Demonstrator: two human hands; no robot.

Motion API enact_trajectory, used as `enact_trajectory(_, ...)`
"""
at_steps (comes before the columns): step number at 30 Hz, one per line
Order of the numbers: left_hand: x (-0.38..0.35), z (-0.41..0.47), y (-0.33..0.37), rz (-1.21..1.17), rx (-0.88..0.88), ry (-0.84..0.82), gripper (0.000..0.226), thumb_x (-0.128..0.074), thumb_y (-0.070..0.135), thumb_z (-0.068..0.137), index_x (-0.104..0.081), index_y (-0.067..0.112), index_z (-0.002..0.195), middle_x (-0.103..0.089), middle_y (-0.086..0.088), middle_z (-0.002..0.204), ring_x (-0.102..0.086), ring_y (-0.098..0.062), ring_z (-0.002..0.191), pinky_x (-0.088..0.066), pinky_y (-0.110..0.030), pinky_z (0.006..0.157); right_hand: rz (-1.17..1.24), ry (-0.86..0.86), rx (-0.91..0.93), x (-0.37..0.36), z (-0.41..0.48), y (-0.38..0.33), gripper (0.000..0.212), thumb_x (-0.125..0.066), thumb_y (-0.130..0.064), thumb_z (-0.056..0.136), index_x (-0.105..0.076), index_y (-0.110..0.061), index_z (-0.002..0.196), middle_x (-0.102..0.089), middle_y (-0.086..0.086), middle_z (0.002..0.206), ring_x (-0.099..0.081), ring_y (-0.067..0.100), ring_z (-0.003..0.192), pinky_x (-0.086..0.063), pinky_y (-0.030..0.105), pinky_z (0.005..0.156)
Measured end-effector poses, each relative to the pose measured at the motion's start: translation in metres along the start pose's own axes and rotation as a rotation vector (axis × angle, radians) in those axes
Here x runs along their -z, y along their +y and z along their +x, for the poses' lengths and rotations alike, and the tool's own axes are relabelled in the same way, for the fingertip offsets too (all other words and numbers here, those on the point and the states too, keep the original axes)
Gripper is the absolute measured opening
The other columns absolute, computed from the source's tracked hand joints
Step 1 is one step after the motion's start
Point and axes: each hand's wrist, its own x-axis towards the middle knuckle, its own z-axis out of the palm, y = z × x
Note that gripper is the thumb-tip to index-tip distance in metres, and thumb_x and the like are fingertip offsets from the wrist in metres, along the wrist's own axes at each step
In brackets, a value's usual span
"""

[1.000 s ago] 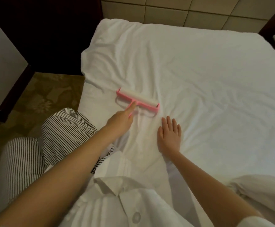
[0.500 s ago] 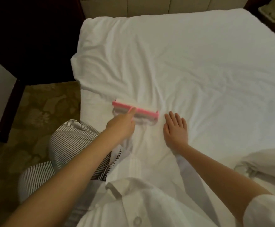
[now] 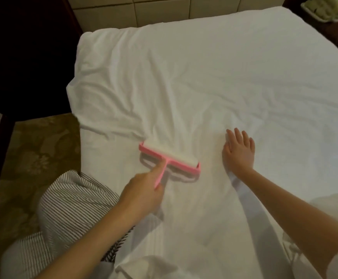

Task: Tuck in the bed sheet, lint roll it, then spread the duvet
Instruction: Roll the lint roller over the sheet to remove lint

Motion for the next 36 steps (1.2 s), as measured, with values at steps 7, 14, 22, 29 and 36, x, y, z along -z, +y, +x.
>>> enact_trajectory(7, -0.003, 0.126, 0.049, 0.247, -0.014, 0.097, 0.057, -0.033, 0.022, 0.099, -0.008, 0.038, 0.149, -0.055, -0.011, 0.088, -0.056, -0.029, 0.082, -0.034, -0.029, 0.065, -0.004, -0.055, -0.046, -0.027, 0.007, 0.007, 0.052, -0.017, -0.033, 0.101, -0.005, -0.027, 0.151, 0.001, -0.002, 0.159, 0.006, 0.019, 0.146, 0.009, 0.037, 0.116)
enact_trajectory(14, 0.006, 0.157, 0.071, 0.153, -0.079, 0.018, 0.061, -0.034, 0.020, 0.098, -0.007, 0.037, 0.150, -0.041, 0.000, 0.065, -0.040, -0.015, 0.056, -0.027, -0.028, 0.048, -0.015, -0.022, -0.026, -0.036, 0.009, 0.010, 0.072, 0.008, -0.047, 0.082, -0.005, -0.027, 0.151, 0.000, -0.002, 0.159, 0.006, 0.020, 0.146, 0.017, 0.032, 0.112)
enact_trajectory(22, 0.024, 0.100, 0.040, 0.308, -0.062, -0.140, 0.064, -0.035, 0.026, 0.097, 0.001, 0.046, 0.146, -0.045, 0.000, 0.070, -0.051, -0.022, 0.067, -0.036, -0.029, 0.057, -0.005, -0.022, -0.036, -0.039, 0.008, 0.010, 0.059, 0.005, -0.045, 0.086, 0.006, -0.029, 0.143, -0.001, -0.001, 0.158, 0.005, 0.019, 0.145, 0.018, 0.033, 0.111)
enact_trajectory(29, -0.003, 0.216, 0.096, 0.107, -0.147, 0.001, 0.065, -0.035, 0.018, 0.099, 0.000, 0.042, 0.148, -0.042, -0.002, 0.065, -0.048, -0.020, 0.062, -0.031, -0.027, 0.048, -0.001, 0.011, -0.028, -0.042, 0.009, 0.011, 0.058, 0.001, -0.043, 0.088, 0.001, -0.028, 0.145, -0.003, -0.002, 0.157, 0.000, 0.022, 0.146, 0.013, 0.036, 0.114)
enact_trajectory(36, 0.015, 0.104, 0.062, 0.381, -0.013, -0.091, 0.065, -0.035, 0.027, 0.096, 0.003, 0.045, 0.147, -0.050, -0.007, 0.082, -0.055, -0.030, 0.082, -0.038, -0.030, 0.067, -0.003, 0.034, -0.036, -0.047, 0.011, 0.011, 0.056, -0.009, -0.039, 0.093, -0.012, -0.024, 0.147, -0.017, 0.003, 0.156, -0.010, 0.025, 0.144, 0.010, 0.036, 0.113)
